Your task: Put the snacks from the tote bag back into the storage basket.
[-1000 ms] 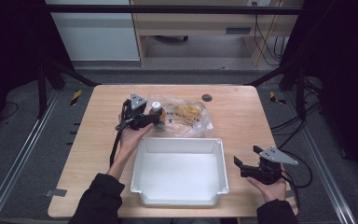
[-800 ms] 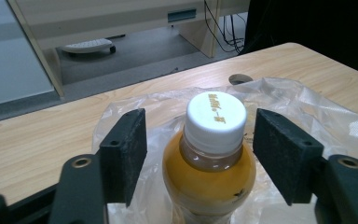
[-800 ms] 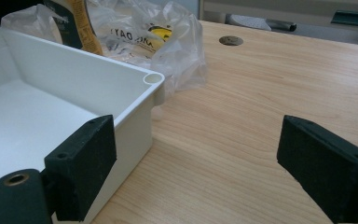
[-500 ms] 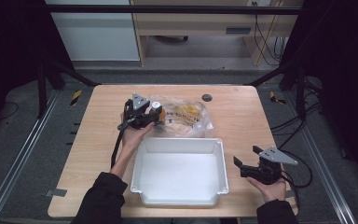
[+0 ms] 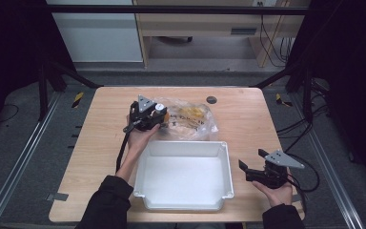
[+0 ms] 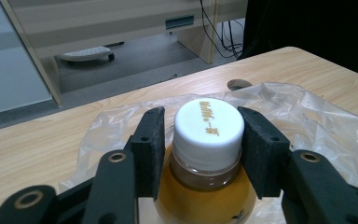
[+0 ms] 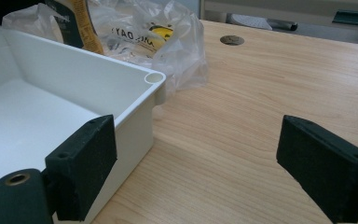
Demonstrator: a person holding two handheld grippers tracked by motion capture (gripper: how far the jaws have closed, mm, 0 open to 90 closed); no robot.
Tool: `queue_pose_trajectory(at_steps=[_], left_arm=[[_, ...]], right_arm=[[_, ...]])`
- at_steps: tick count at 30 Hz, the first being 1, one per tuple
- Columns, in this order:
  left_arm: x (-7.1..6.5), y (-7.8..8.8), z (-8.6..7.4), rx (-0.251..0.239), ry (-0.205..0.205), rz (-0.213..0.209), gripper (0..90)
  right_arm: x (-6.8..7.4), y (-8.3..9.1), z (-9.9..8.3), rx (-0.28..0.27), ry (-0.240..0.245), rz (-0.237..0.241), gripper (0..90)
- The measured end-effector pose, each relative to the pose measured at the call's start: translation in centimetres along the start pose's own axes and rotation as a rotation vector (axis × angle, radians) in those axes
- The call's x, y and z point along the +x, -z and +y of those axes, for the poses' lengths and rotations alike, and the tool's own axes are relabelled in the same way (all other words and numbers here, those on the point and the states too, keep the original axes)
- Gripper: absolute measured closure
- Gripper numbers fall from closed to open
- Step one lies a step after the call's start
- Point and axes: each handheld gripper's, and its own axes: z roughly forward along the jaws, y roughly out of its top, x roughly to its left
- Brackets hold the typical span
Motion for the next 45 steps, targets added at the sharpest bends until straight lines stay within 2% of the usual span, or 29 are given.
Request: queue_pose_trajectory(at_steps=[6, 17, 22, 29, 35, 45], left_arm=[[-0.2, -0.4, 0.2, 0.011, -0.008, -0.001, 57.7], [-0.2, -0.5, 0.5, 0.021, -0.01, 0.006, 58.4], [-0.1, -0.5, 0.7, 0.035, 0.013, 0.011, 58.6], [0.2, -0.2, 1.0, 0.047, 0.024, 0.018, 58.7], [0.4, 0.7, 1.6, 0.02, 0.005, 0.036, 58.7], [0.0, 2.1, 3.2, -0.01, 0.006, 0.023, 58.7]], right_arm=[[0.0, 0.0, 0.0, 0.0, 0.0, 0.0, 12.3], [0.0, 0.0, 0.0, 0.0, -0.001, 0.001, 12.3], [0.0, 0.0, 0.0, -0.001, -0.001, 0.002, 12.3], [0.0, 0.0, 0.0, -0.002, 0.0, 0.001, 12.4], [0.0, 0.0, 0.0, -0.002, -0.003, 0.002, 12.4], [0.0, 0.1, 0.1, -0.005, -0.004, 0.001, 12.4]])
